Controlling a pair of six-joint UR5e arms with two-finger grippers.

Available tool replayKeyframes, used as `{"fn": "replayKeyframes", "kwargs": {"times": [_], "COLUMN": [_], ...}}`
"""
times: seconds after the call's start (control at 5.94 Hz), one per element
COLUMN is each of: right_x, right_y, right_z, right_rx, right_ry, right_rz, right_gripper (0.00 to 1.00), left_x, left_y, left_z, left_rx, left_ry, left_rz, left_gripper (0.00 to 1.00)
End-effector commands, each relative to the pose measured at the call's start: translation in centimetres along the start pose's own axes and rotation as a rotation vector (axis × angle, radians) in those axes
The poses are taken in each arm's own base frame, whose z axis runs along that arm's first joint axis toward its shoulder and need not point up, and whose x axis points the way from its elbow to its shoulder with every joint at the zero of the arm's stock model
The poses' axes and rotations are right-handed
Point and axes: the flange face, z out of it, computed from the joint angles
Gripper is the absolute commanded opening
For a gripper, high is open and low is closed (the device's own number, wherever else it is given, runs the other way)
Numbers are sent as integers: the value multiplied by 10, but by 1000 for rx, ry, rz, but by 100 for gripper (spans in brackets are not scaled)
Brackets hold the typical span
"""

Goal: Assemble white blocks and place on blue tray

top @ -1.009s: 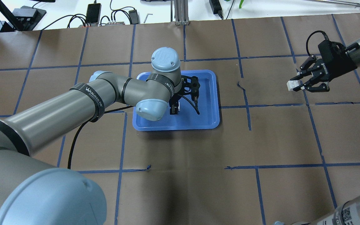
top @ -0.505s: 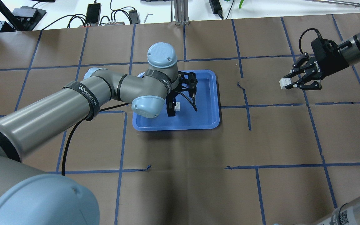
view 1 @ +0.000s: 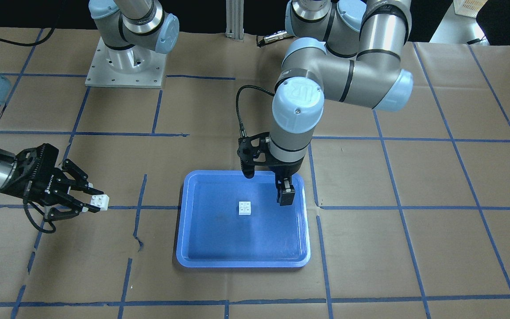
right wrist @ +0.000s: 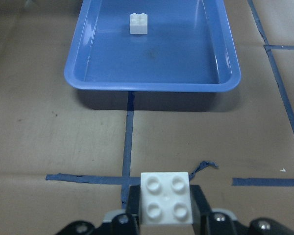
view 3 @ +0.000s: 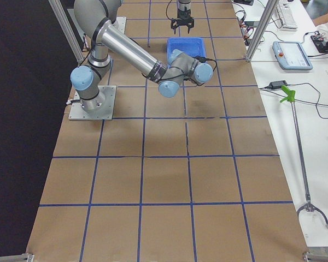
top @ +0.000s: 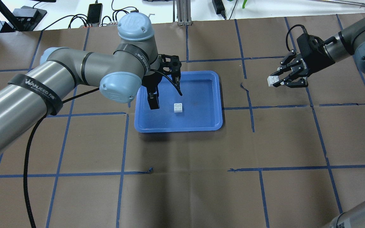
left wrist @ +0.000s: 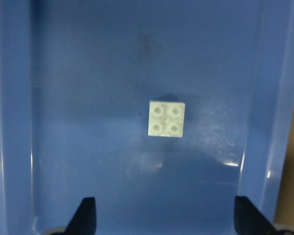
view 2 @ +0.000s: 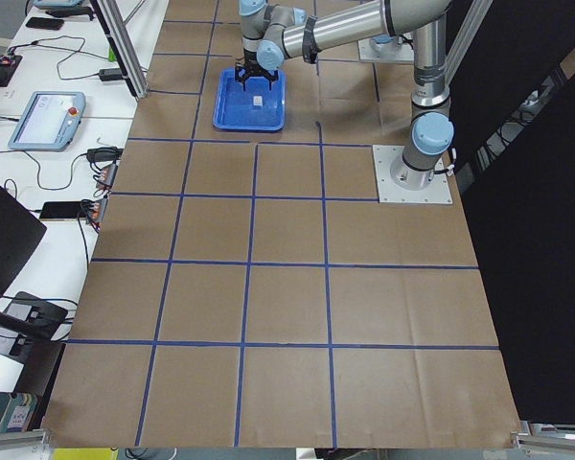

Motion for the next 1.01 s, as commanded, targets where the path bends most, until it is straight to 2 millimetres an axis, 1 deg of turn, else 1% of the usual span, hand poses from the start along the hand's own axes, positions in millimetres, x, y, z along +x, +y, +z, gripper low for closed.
{"fn": "replayKeyframes", "kwargs": {"times": [0.0, 0.17, 0.34, 0.5, 0.67, 0.84], "right_x": [12, 14, 12, 3, -9, -18], "right_y": [-59, -96, -126, -144, -153, -152], "right_z": [34, 59, 87, 120, 158, 189], "right_rx": [-8, -19, -26, -21, -15, -10], "right_ry": [29, 36, 67, 92, 109, 121], "right_rz": [28, 35, 43, 70, 54, 52], "right_gripper": [36, 36, 36, 36, 37, 37], "left_x": [30, 44, 46, 49, 61, 59], "left_y": [32, 47, 58, 72, 89, 96], "left_z": [-67, -103, -122, -138, -151, -154], "left_rx": [-6, -10, 9, 16, 7, -2], "left_ry": [31, 40, 18, -9, 29, 33], "left_rz": [-41, -60, -80, -115, -199, -322], "left_gripper": [99, 99, 99, 99, 99, 99]}}
